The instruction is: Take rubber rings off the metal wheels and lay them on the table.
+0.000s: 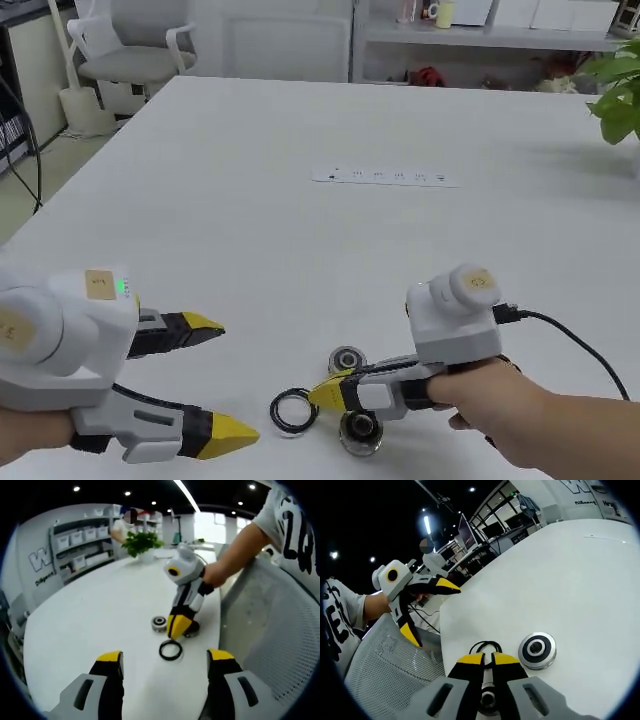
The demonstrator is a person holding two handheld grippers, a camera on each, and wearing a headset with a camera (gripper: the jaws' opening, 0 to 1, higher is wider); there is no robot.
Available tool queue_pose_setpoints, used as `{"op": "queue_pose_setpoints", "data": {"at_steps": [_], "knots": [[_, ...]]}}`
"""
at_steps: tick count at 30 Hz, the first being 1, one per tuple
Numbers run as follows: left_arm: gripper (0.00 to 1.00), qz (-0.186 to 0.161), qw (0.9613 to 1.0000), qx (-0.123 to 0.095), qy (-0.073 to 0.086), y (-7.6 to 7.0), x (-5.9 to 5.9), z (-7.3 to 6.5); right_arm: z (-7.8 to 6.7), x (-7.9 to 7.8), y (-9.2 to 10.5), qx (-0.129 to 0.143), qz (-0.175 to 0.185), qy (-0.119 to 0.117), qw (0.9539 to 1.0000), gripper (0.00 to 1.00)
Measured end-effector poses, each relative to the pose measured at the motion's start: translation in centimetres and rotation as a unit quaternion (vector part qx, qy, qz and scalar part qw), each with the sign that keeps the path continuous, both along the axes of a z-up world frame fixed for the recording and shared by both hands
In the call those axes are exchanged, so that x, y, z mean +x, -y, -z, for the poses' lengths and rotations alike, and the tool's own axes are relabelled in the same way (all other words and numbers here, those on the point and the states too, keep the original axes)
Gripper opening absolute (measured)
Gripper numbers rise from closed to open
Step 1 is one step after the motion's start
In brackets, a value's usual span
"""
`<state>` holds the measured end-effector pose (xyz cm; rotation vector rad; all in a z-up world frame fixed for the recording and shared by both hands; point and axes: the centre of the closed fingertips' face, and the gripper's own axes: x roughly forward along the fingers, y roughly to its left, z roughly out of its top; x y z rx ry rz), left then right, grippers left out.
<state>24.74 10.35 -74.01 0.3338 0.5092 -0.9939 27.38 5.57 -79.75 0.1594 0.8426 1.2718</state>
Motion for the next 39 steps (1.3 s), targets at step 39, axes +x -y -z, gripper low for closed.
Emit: {"op": "queue_pose_setpoints", "data": {"at_steps": [39], "knots": [[0.69,0.0,1.0,-0.002,0.0,-0.1,-0.4,-1.2,-6.9,0.9,3.5,0.034,-0.004,0.121,0.992,0.34]]}}
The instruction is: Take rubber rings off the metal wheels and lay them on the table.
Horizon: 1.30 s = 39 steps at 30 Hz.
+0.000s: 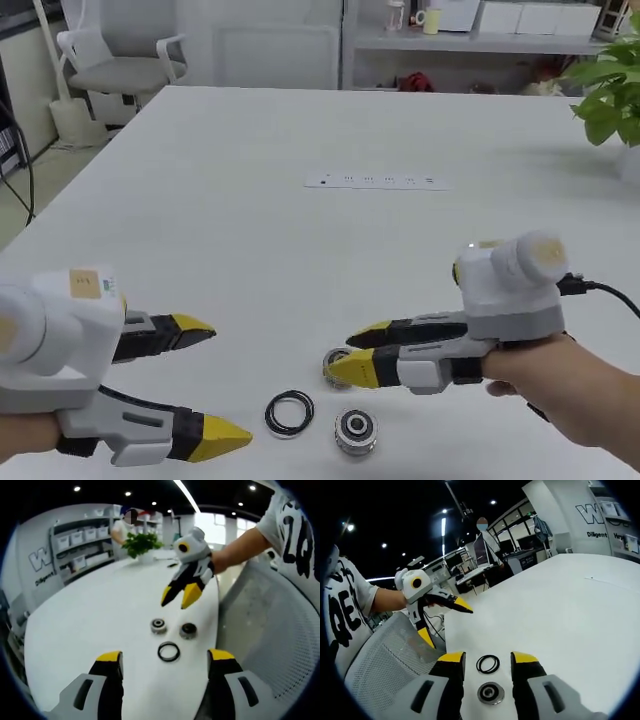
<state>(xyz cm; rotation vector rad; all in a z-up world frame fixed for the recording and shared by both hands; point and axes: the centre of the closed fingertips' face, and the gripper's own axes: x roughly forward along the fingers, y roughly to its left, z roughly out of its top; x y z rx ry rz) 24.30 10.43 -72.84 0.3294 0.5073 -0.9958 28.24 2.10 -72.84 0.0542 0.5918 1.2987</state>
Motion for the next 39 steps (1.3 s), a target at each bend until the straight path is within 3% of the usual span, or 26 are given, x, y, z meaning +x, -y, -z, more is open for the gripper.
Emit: {"op": "queue_pose_setpoints", "data": {"at_steps": [9,16,19,31,39], "knots": [[0.7,0.001,1.0,-0.004,0.007,0.1,0.1,-0.9,-1.0,-0.4,2.2,-0.011,-0.001,0.05,0.9987,0.46],[0.71,-0.003,0.9999,-0.01,0.01,0.1,0.0,-1.6,-1.3,-0.5,4.1,-0.016,0.009,0.068,0.9975,0.57],[0.72,-0.007,0.9998,-0.014,0.012,-0.1,0.0,-1.8,-1.2,-0.6,5.0,-0.03,0.011,0.086,0.9957,0.61],[0.74,-0.018,0.9997,-0.013,0.014,-1.0,-0.1,-1.8,-0.5,-1.3,8.2,-0.051,0.038,0.099,0.993,0.71],[0.75,-0.021,0.9996,-0.014,0.01,-1.3,-0.6,-1.6,0.3,-2.4,9.6,-0.082,0.035,0.118,0.9891,0.78]]}}
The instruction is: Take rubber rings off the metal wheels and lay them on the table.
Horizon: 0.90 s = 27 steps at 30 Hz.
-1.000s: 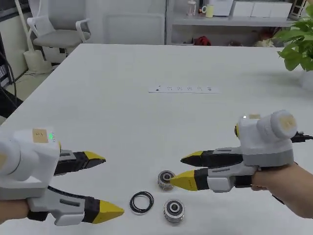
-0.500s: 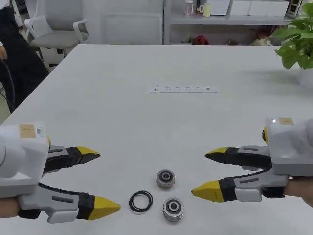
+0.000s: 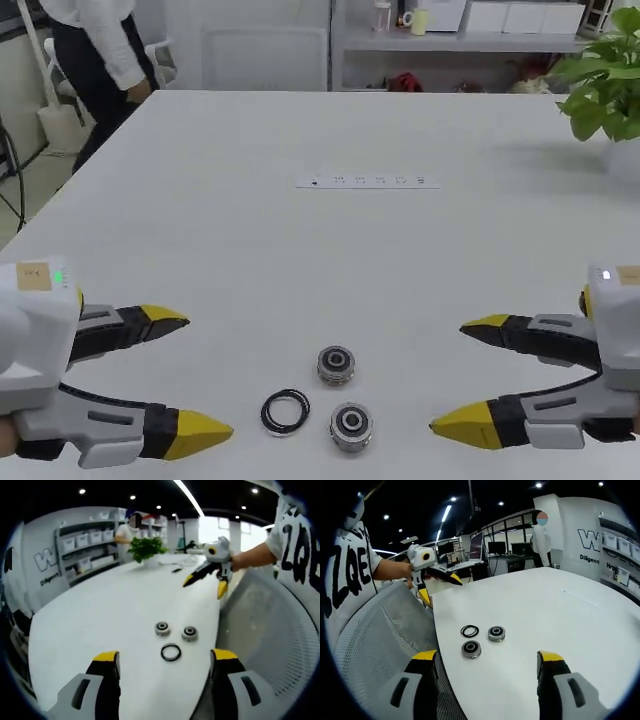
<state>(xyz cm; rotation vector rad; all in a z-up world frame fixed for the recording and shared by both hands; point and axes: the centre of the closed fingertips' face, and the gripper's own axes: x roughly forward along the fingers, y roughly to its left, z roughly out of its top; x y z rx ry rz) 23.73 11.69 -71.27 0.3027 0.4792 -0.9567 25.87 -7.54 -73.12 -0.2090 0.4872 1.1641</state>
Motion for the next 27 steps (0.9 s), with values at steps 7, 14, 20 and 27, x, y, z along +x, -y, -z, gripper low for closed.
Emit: {"op": "queue_pose_setpoints", "data": {"at_steps": [7,14,20,27], "knots": [[0.75,-0.004,1.0,-0.001,-0.002,-0.1,-0.3,0.2,0.6,-0.4,0.7,-0.02,0.0,0.008,0.9998,0.8],[0.75,-0.005,1.0,0.001,-0.006,-0.3,-0.7,0.6,1.3,-0.9,1.5,-0.032,0.003,0.007,0.9995,0.82],[0.76,-0.006,0.9999,0.001,-0.008,-0.4,-0.8,0.8,1.5,-1.2,1.8,-0.034,0.008,0.005,0.9994,0.83],[0.76,-0.009,0.9999,0.002,-0.012,-0.3,-0.8,1.2,2.0,-1.5,2.0,-0.034,0.011,0.001,0.9994,0.83]]}}
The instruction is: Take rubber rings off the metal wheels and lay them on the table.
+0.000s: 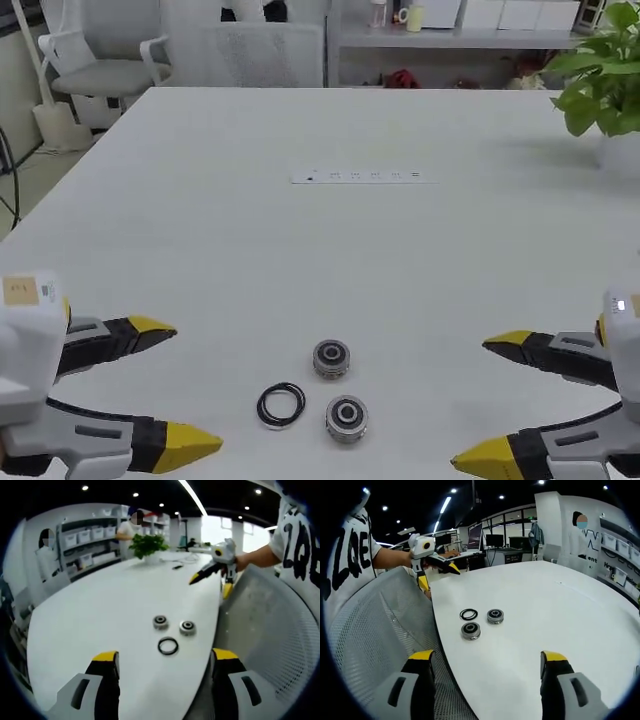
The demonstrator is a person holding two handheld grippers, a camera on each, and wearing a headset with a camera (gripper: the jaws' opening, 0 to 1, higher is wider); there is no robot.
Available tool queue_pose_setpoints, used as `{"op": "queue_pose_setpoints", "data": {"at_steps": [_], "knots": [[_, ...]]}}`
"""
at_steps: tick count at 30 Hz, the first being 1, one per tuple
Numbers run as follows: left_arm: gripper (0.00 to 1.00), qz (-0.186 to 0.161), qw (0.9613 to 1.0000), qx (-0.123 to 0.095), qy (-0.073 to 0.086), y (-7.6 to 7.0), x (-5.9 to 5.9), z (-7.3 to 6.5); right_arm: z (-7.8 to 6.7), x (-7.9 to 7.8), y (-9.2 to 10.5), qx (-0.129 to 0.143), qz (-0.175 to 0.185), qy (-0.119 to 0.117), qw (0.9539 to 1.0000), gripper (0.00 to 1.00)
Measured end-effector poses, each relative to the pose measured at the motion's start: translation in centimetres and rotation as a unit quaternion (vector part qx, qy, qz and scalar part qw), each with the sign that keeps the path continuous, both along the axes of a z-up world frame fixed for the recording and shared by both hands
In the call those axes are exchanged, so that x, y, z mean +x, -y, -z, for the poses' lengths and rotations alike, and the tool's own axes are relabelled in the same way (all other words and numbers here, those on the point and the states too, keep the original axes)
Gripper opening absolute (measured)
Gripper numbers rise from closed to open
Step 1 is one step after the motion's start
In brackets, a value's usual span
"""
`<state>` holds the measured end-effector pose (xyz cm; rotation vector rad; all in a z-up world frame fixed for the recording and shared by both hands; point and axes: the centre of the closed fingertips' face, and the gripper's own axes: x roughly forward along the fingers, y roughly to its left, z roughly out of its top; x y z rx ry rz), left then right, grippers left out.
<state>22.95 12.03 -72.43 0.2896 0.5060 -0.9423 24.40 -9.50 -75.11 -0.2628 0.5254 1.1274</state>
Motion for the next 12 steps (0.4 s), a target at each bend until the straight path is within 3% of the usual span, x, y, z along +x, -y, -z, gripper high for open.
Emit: {"op": "queue_pose_setpoints", "data": {"at_steps": [12], "knots": [[0.76,0.001,1.0,0.004,-0.001,0.07,-0.06,0.17,0.42,-0.37,0.18,0.004,0.004,-0.005,1.0,0.83]]}}
